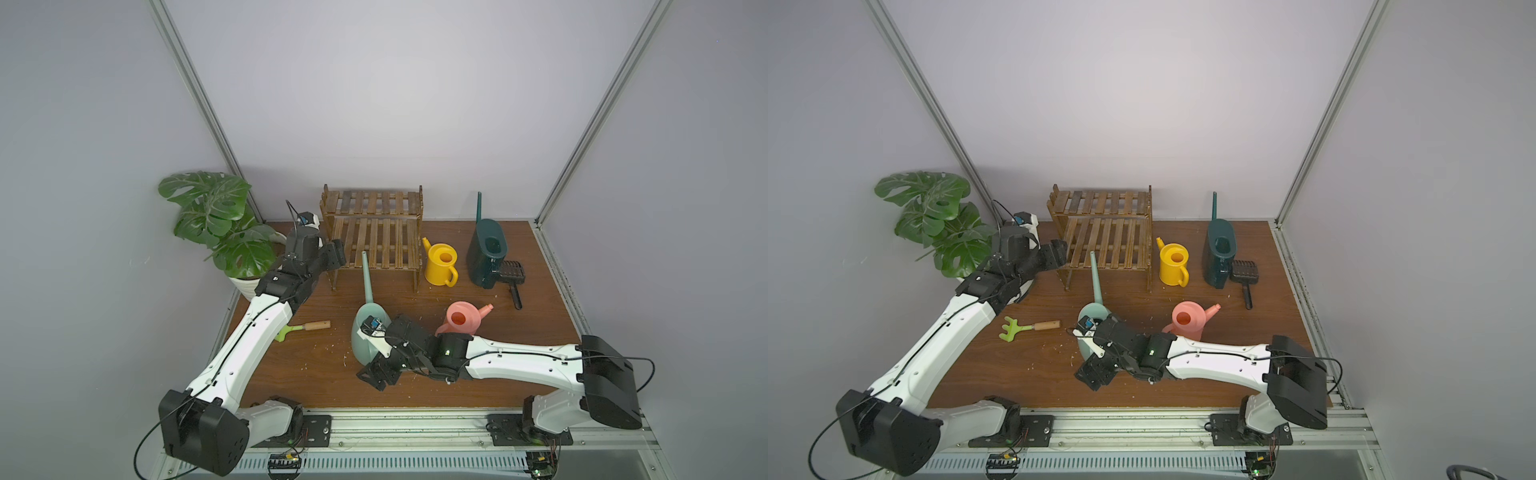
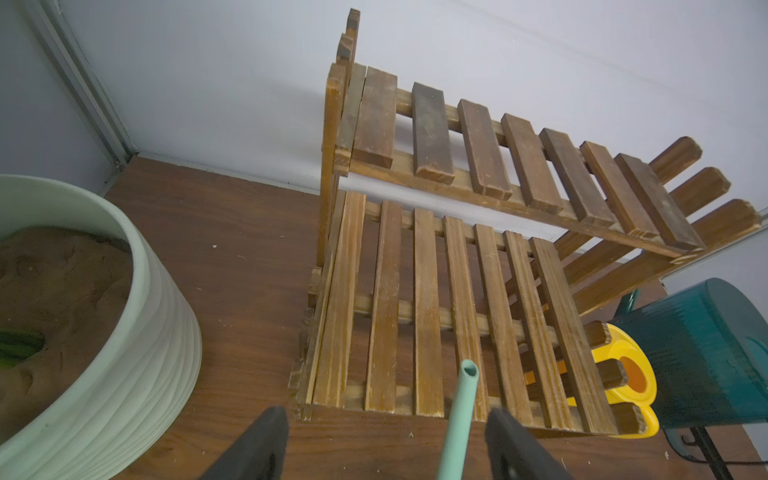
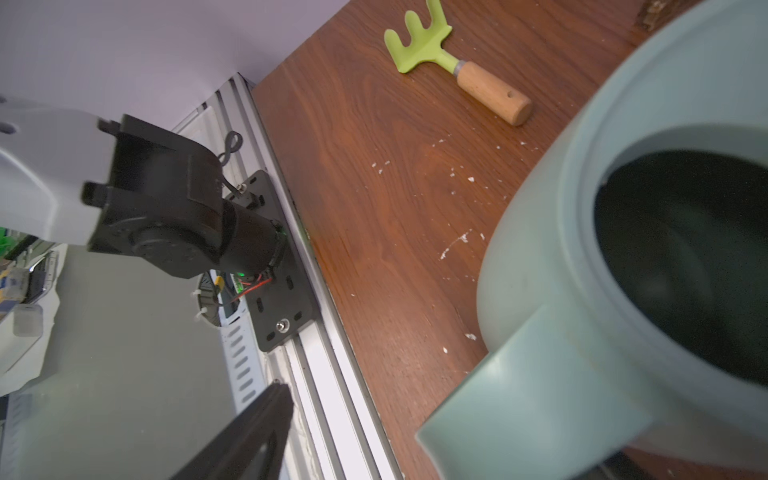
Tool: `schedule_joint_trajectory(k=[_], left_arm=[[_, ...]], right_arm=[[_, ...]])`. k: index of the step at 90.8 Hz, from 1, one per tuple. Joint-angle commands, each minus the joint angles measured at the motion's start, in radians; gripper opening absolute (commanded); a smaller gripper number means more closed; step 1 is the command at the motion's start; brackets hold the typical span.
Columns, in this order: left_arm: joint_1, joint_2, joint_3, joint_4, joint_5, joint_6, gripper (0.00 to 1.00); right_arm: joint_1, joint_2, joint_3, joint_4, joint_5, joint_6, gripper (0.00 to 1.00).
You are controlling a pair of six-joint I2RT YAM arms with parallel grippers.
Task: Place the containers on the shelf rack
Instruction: 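Pick up a container from the center of the board.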
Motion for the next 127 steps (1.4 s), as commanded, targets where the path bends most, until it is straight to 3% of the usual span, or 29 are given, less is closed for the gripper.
schedule_joint_trajectory(k=[1, 22, 48, 62, 82, 127], left_arm=[[-0.007, -0.026, -0.023, -0.032, 0.01, -0.016, 0.78], [-0.04, -0.077, -0.076, -0.057, 0.022, -0.027, 0.78], [-0.175, -0.18, -0.11, -0.185, -0.014, -0.046, 0.8], [-0.21, -0.266, -0.149, -0.254, 0.089, -0.059, 0.82], [-0.294, -0.363, -0.195, -0.379, 0.141, -0.126, 0.82], [-0.403, -0.457, -0.289, -0.517, 0.308, -0.194, 0.77]], right_arm=[[0.015, 0.032, 0.051, 0.062, -0.033, -0.007, 0.88], [0.02, 0.029, 0.051, 0.085, -0.031, -0.011, 0.89], [0.004, -0.183, -0.097, 0.046, 0.093, 0.027, 0.94], [-0.035, -0.301, -0.171, 0.0, 0.158, 0.036, 0.98], [-0.129, -0.421, -0.24, -0.061, 0.186, 0.022, 0.99], [-0.254, -0.457, -0.284, -0.058, 0.166, 0.024, 0.99]])
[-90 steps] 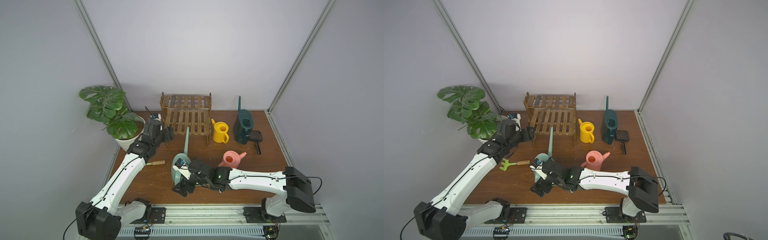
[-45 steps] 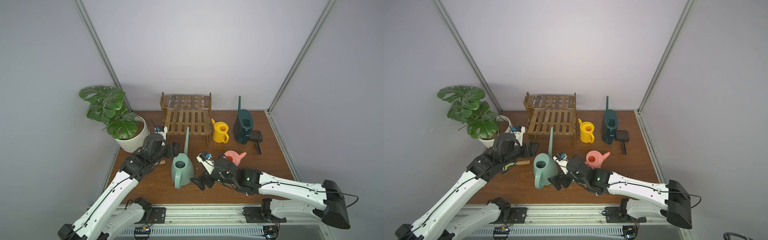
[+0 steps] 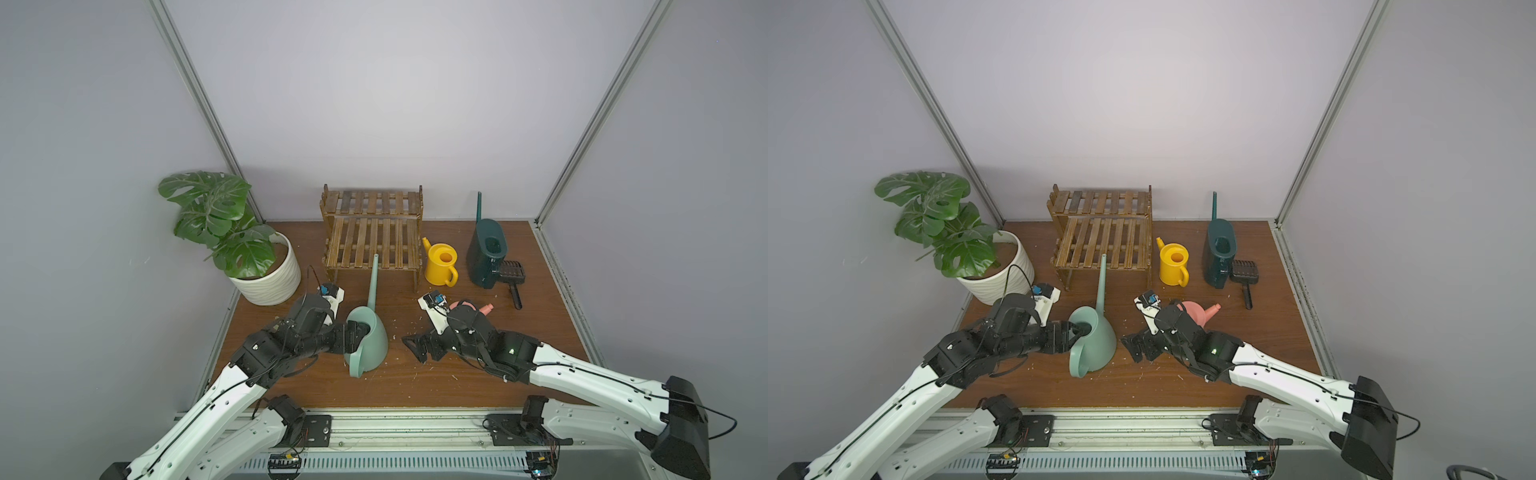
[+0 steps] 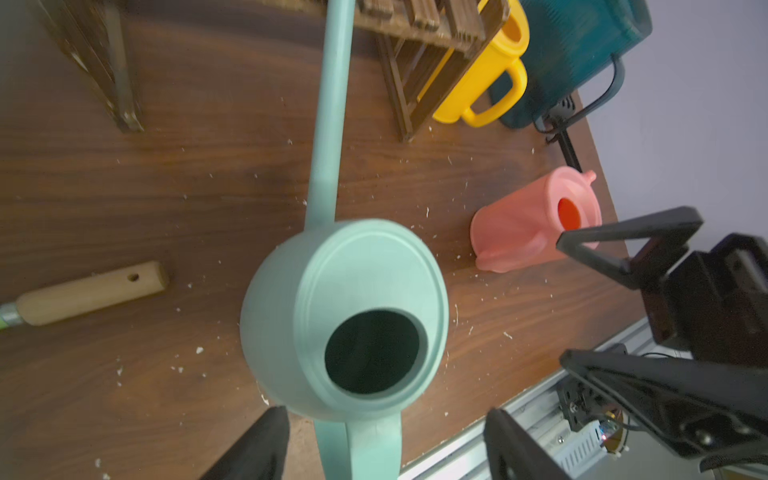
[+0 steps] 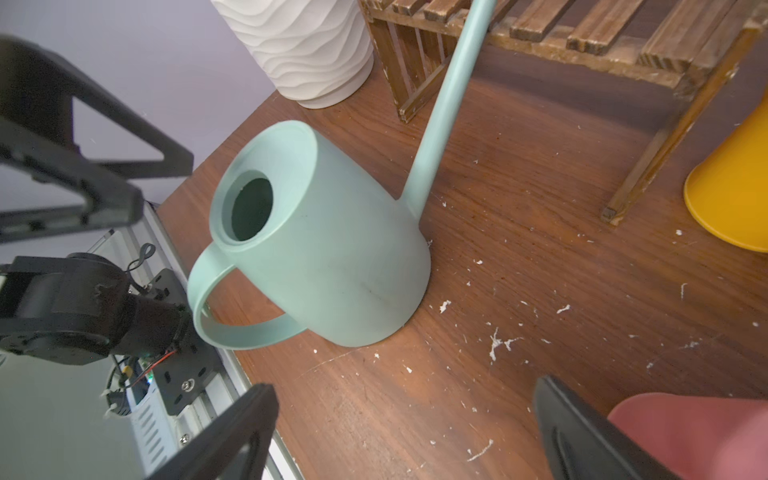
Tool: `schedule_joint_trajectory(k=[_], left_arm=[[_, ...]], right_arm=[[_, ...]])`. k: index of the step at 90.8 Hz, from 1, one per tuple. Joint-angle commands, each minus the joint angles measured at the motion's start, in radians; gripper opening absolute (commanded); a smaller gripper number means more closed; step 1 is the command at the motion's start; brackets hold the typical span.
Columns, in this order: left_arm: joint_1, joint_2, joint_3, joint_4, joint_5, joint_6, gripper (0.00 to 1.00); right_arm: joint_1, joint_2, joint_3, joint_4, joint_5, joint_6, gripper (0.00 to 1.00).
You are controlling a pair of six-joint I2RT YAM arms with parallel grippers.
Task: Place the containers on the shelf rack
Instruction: 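Pick up a container from the center of the board.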
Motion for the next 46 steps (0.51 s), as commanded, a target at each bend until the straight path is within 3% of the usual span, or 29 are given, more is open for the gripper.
schedule_joint_trajectory(k=[1, 36, 46], left_arm=[[-0.026, -0.005, -0.019, -0.046, 0.073, -0.013, 0.76], [-0.09, 0.083, -0.087, -0.07, 0.006, -0.015, 0.76], [-0.109, 0.119, -0.081, -0.071, -0.033, -0.015, 0.7]], right_arm=[[-0.018, -0.001, -0.01, 0.008, -0.005, 0.0, 0.99], [-0.058, 0.031, -0.024, 0.048, -0.032, 0.004, 0.99], [-0.07, 0.038, -0.023, 0.052, -0.037, 0.003, 0.99]])
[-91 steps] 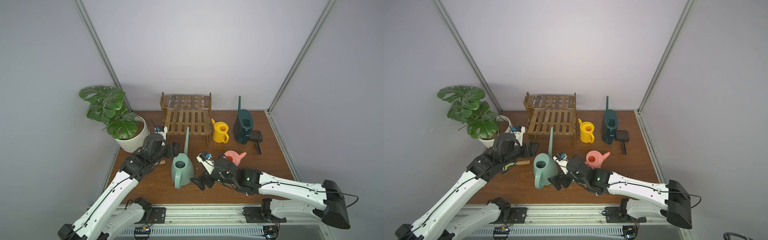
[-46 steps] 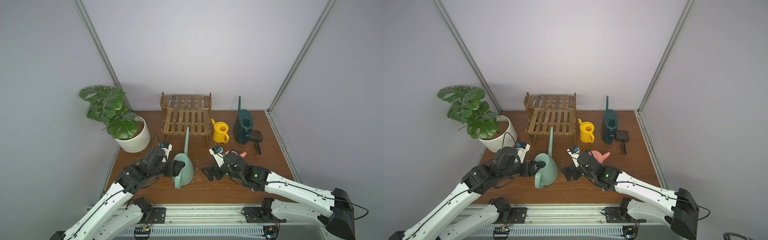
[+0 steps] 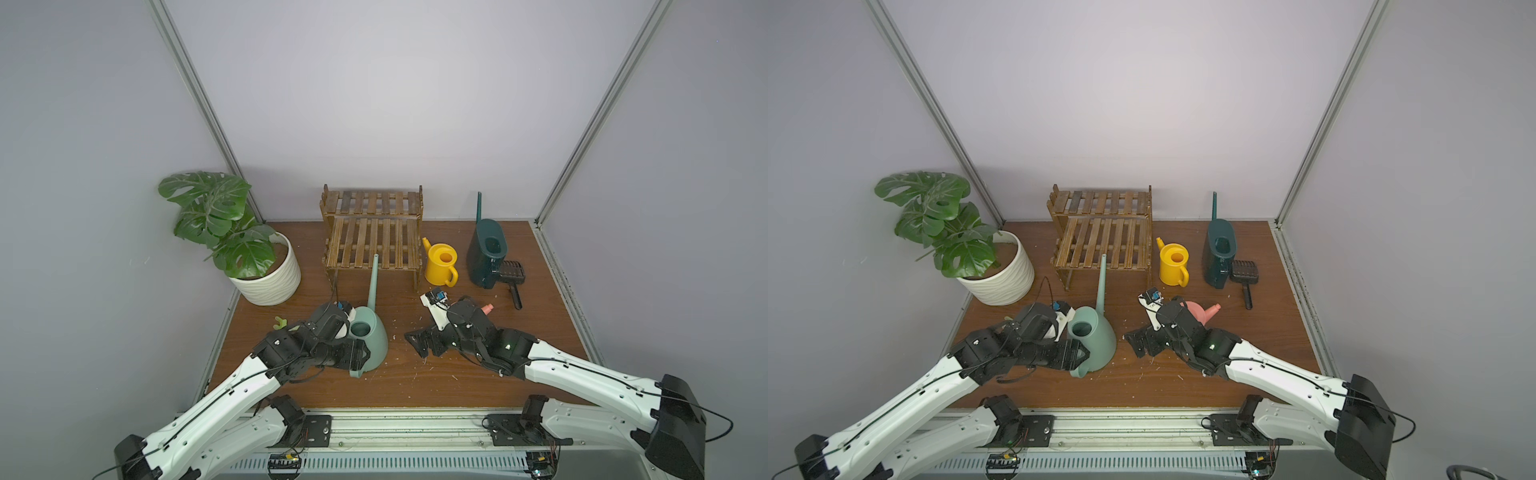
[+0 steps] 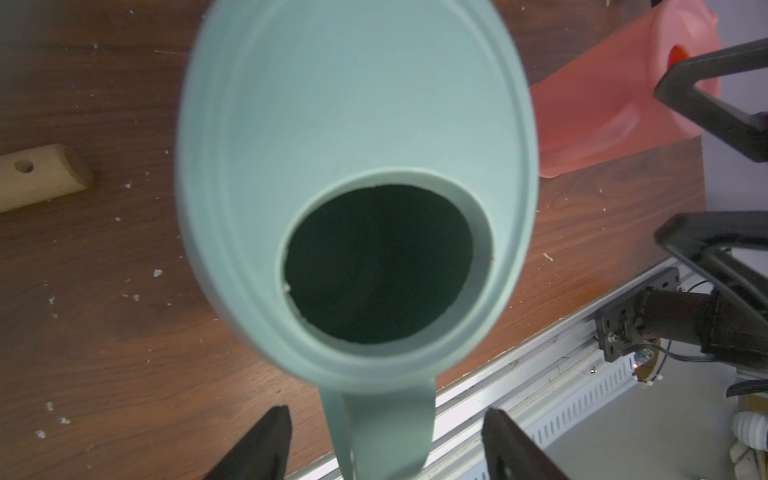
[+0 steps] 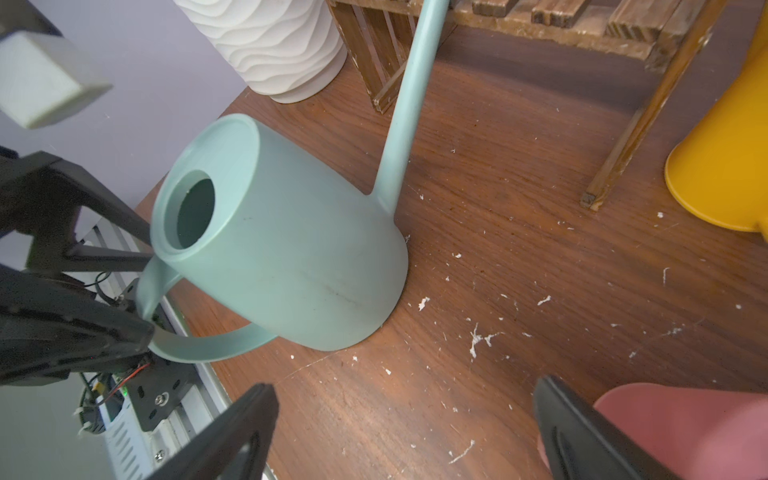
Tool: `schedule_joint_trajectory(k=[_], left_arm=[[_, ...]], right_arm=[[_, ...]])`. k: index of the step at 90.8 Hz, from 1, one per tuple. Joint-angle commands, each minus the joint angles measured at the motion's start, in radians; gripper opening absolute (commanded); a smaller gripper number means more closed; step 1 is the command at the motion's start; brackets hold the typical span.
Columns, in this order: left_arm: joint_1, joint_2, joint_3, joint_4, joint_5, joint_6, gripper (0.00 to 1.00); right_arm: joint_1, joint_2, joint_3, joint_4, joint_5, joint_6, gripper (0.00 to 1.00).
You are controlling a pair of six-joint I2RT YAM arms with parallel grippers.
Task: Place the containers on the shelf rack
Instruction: 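Pick up a container from the center of the board.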
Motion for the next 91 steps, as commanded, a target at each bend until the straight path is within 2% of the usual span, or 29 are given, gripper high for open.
schedule_joint_trajectory(k=[1, 9, 31, 63, 75, 91], left_arm=[[-0.027, 0.028, -0.002, -0.021, -0.059, -0.006, 0.69], [-0.035, 0.044, 0.009, -0.022, -0.086, -0.011, 0.6], [-0.04, 0.078, -0.002, -0.022, -0.12, -0.004, 0.5], [-0.043, 0.137, 0.015, -0.019, -0.115, 0.068, 0.45], [-0.043, 0.175, 0.024, -0.016, -0.123, 0.097, 0.43], [-0.044, 0.201, 0.033, -0.011, -0.128, 0.141, 0.42]], right_arm=[[-0.013, 0.005, -0.006, 0.031, -0.01, 0.002, 0.99], [-0.021, 0.013, -0.003, 0.034, -0.005, 0.003, 0.99], [-0.041, 0.066, 0.052, 0.13, -0.011, 0.039, 0.97], [-0.131, 0.352, 0.296, 0.252, -0.087, 0.057, 0.81], [-0.135, 0.342, 0.288, 0.258, -0.053, 0.066, 0.79], [-0.142, 0.242, 0.221, 0.24, 0.004, 0.074, 0.8]])
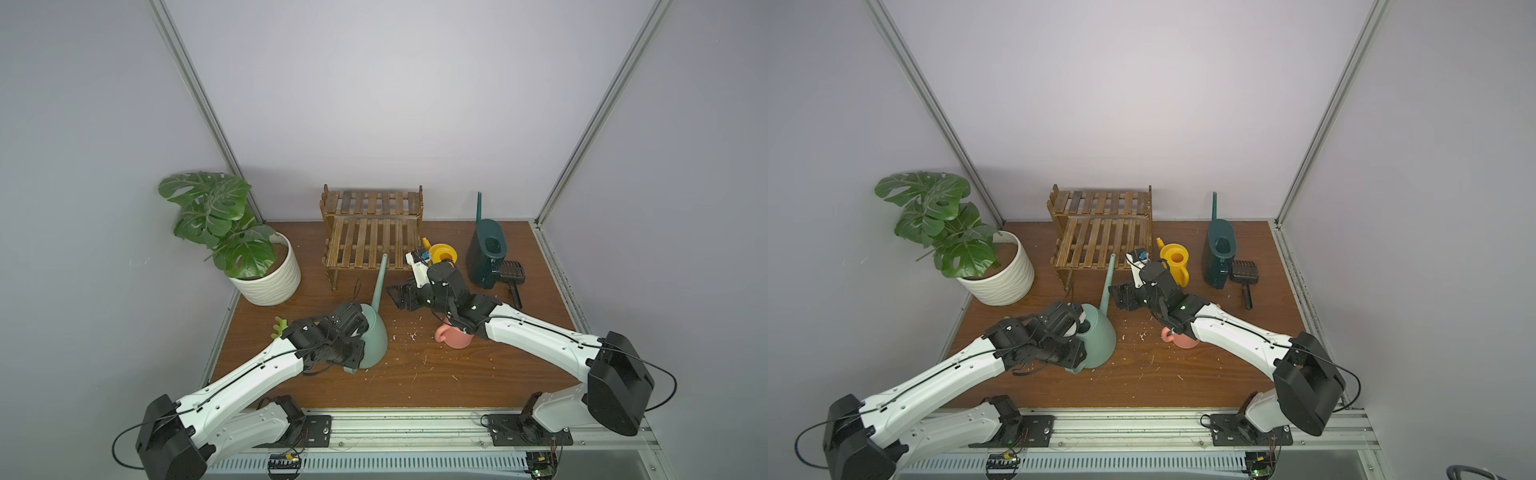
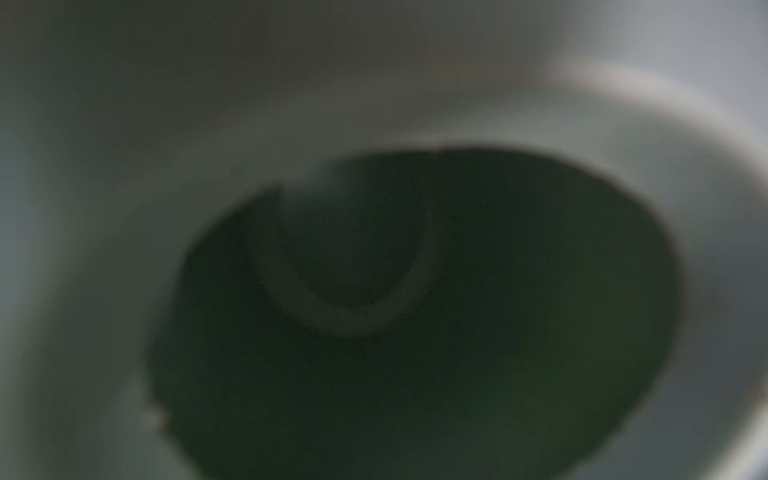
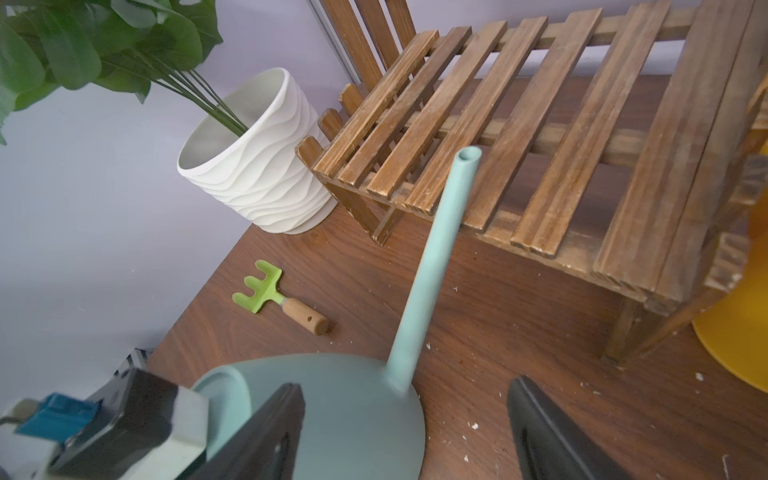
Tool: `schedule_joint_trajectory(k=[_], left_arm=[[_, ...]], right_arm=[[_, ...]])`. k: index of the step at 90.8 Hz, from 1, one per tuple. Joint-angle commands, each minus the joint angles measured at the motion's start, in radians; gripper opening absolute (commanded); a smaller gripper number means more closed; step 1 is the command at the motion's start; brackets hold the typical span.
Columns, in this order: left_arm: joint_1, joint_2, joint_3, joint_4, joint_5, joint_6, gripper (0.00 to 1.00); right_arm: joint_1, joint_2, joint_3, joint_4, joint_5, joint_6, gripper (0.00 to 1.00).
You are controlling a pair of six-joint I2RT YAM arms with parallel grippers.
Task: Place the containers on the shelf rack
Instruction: 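Pick up a container from the center of the board.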
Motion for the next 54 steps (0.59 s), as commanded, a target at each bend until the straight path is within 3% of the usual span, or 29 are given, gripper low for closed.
schedule_joint_trajectory(k=[1, 23, 54], left_arm=[[-0.012, 0.017, 0.022, -0.015, -0.014, 0.055, 0.42], [-0.012, 0.056, 0.046, -0.015, 0.027, 0.113, 0.36], [-0.018, 0.128, 0.086, -0.019, 0.057, 0.197, 0.31]], right_arm=[[-0.007, -0.096, -0.045, 0.008, 0.052, 0.016, 0.8], [-0.021, -0.232, -0.135, -0.013, 0.112, 0.027, 0.8], [-0.048, -0.296, -0.177, -0.042, 0.126, 0.022, 0.81]])
